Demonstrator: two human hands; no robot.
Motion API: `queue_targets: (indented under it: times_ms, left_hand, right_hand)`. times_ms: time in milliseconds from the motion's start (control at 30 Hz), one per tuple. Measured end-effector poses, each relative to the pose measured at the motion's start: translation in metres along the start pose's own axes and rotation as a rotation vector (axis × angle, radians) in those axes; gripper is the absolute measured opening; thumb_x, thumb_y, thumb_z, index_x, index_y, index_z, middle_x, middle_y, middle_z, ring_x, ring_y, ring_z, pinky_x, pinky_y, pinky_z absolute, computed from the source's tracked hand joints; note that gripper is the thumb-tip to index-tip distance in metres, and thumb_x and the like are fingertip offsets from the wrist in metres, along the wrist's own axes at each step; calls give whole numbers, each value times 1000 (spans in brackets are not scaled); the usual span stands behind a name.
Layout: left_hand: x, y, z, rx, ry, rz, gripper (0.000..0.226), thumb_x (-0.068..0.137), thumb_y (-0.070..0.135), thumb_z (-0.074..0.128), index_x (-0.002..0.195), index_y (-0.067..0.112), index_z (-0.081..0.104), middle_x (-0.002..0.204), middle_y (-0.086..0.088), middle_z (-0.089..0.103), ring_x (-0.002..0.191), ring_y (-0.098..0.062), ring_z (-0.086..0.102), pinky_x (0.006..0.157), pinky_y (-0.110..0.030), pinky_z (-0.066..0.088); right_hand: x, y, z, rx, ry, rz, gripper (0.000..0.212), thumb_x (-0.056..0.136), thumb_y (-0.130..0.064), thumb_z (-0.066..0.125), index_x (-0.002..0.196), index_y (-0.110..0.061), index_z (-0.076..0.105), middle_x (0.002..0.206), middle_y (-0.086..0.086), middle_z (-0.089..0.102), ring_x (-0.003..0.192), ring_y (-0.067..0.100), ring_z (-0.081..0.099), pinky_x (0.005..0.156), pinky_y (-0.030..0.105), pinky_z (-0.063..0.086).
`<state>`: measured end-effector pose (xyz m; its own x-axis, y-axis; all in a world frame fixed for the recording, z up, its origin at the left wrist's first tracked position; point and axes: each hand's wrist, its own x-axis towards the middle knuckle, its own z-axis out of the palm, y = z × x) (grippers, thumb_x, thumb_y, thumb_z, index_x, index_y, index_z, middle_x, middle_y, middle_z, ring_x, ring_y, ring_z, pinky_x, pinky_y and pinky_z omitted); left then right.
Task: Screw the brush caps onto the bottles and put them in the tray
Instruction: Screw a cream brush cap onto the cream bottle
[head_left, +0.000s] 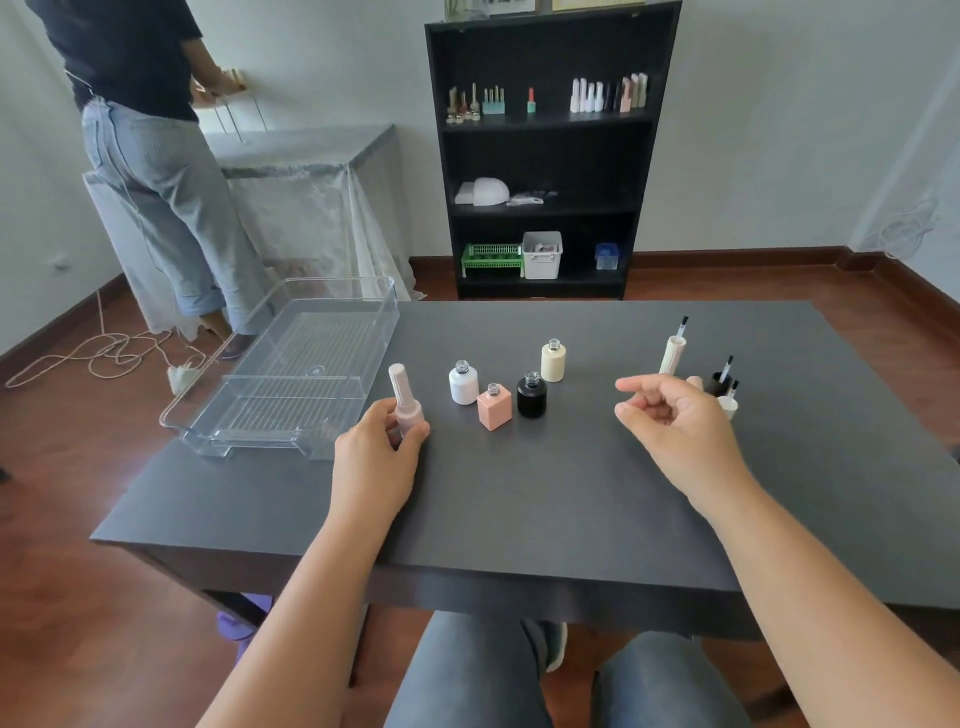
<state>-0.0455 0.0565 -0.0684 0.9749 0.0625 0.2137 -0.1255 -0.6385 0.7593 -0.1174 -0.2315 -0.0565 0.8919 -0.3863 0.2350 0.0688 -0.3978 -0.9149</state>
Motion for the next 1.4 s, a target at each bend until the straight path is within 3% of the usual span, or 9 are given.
queue_targets:
  times_ms: [167,267,367,500,567,667,1067,1267,1400]
  left_hand:
    - [-6,9,-1,28,54,-44,54,88,36,63,138,22,44,117,1,63,76,4,55,76,-26,36]
    - [-25,23,1,-123,236,70,72,85,35,62,146,30,23,134,14,42,80,7,54,72,-27,41]
    - [-38,47,10,-240,316,268,66,81,32,63,137,38,28,122,23,42,80,-6,50,65,-22,42]
    - [-34,79,30,-203,212,431,57,83,17,68,128,34,39,110,17,54,73,-1,51,91,-17,38]
    - [-27,87,39,-181,152,478,53,82,12,67,125,31,42,106,12,57,70,0,52,86,-5,32]
    - [-9,95,47,-161,54,466,48,83,18,64,122,36,43,104,17,54,80,-1,50,70,-24,46]
    - [64,115,59,93,-108,486,26,87,28,57,112,30,53,98,12,55,92,-15,53,61,-23,38]
    - [82,131,74,421,-403,420,48,88,38,60,132,22,51,131,-1,55,120,-23,50,93,-38,49]
    - [84,142,83,499,-620,288,52,82,42,64,128,19,56,121,-4,62,100,-22,58,77,-32,47]
  right_hand:
    - [4,9,5,35,17,142,26,86,-15,62,96,-38,61,67,-24,64,134,28,38,105,45,39]
    - [11,9,10,140,125,251,32,83,-16,59,110,-33,53,83,-5,68,112,24,57,75,28,47]
    - [22,7,18,241,226,324,62,83,-14,57,141,-19,35,82,2,67,81,16,62,70,29,50]
    - [38,7,31,296,316,367,79,82,-13,52,151,-22,14,78,3,69,63,11,62,66,27,51]
    - [47,7,33,379,352,429,68,85,-13,50,146,-24,24,74,5,68,52,9,62,52,21,49]
    - [62,6,31,593,390,563,29,94,-19,47,123,-20,45,71,10,64,39,8,60,37,13,43]
    - [68,-3,37,393,461,468,23,98,-13,37,114,-15,53,81,13,62,53,21,58,36,13,44]
    - [57,5,42,346,400,279,19,95,-15,53,111,-11,61,70,7,60,47,13,55,40,16,45]
    - [54,11,42,342,351,224,24,93,-21,59,115,-13,64,69,4,59,48,10,54,53,25,46]
